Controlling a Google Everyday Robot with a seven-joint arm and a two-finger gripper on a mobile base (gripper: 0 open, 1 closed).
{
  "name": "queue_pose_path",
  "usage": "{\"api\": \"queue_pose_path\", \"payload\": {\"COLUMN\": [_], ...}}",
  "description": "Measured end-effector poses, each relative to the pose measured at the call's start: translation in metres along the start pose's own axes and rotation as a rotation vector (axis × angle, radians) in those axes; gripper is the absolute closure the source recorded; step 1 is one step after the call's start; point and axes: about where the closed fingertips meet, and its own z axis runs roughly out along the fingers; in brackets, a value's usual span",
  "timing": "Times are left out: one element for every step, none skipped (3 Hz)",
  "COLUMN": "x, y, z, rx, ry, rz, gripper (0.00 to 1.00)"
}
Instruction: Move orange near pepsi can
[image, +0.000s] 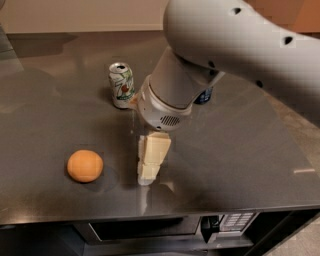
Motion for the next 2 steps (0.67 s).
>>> {"api": "queue_pose_path", "payload": {"x": [-0.008, -0.017], "y": [0.001, -0.004], "z": [0.020, 0.035], "rx": [-0.024, -0.043], "ry": [-0.002, -0.002], "rz": [-0.021, -0.017], "gripper": [0.00, 0.00]}}
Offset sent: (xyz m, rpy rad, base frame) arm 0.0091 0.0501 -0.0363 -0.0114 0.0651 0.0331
